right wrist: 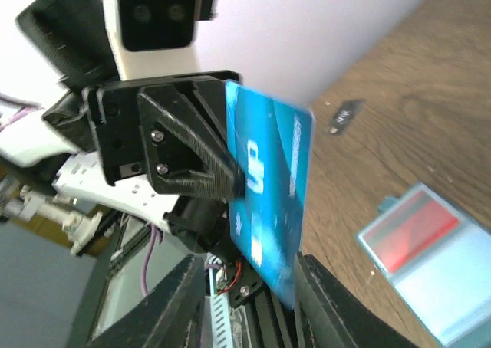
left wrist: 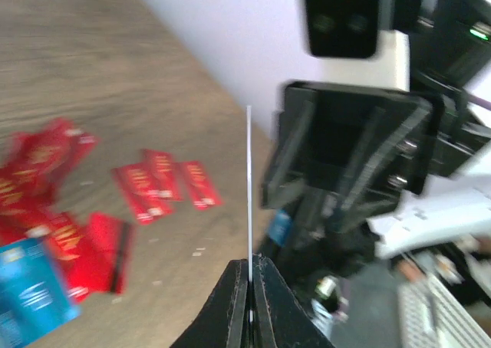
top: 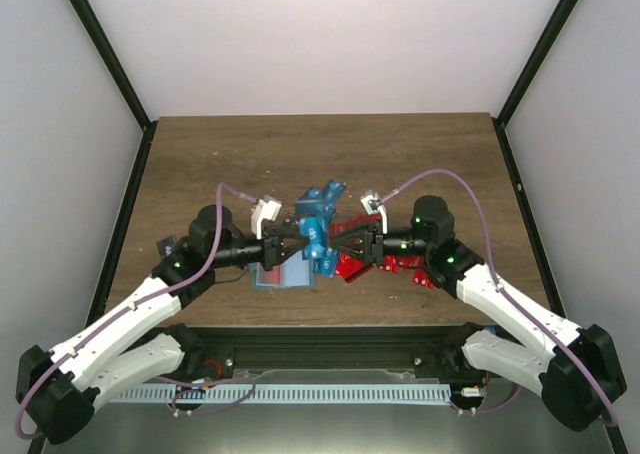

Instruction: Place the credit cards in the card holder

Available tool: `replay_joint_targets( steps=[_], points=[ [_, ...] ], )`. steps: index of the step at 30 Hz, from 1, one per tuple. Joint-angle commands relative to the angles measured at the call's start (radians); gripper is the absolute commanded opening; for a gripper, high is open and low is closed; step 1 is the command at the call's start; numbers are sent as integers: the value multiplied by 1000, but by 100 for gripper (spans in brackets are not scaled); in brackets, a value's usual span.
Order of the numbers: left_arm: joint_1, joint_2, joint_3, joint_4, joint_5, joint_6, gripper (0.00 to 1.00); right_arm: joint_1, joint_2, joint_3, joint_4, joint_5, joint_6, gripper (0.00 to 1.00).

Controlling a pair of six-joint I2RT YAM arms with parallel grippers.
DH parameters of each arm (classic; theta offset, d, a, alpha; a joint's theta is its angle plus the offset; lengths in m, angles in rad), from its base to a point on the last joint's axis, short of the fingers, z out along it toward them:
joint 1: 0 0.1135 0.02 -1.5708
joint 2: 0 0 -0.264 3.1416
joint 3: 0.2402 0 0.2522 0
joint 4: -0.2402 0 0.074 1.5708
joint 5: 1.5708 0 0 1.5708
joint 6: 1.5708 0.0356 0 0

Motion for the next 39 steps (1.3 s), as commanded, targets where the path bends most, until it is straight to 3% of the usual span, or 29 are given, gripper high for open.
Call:
replay_joint_targets(
  steps=[1, 8, 13, 22, 39],
  points=[
    [55, -49, 0, -241, -316, -23, 4, 3, 41, 23, -94, 134, -14, 37],
    [145, -119, -129, -325, -485, -96, 4, 12, 180, -55, 27, 131, 85, 40],
    [233, -121, -253, -220, -378, -128, 4, 72, 311, -56, 81, 177, 107, 37],
    [258, -121, -394, -23, -293, -160, 4, 127, 531, -19, 153, 189, 120, 34],
    [263, -9, -446, 108, -285, -148, 4, 129, 692, 21, 193, 160, 103, 29]
  ],
)
